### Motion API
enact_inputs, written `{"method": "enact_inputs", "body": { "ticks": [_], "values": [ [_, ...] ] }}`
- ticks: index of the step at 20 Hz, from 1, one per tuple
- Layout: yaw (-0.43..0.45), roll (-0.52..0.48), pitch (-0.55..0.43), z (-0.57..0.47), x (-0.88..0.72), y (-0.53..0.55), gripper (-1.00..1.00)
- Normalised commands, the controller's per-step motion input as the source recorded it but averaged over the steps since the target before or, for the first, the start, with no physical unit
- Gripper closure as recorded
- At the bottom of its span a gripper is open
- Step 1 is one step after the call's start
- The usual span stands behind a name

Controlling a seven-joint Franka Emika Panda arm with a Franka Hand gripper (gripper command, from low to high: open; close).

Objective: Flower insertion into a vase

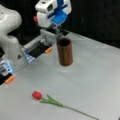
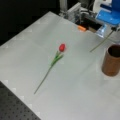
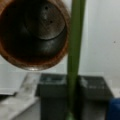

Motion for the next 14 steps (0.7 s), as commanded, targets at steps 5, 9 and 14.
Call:
{"method": "enact_inputs", "body": {
  "ticks": [5, 9, 14],
  "values": [
    [-0.069, 0.087, -0.002, -0.04, -0.27, 0.08, 1.0],
    [0.017, 0.136, -0.006, -0.07, -0.3, 0.06, 1.0],
    [0.049, 0.137, -0.047, -0.1, -0.29, 0.08, 1.0]
  ]
}}
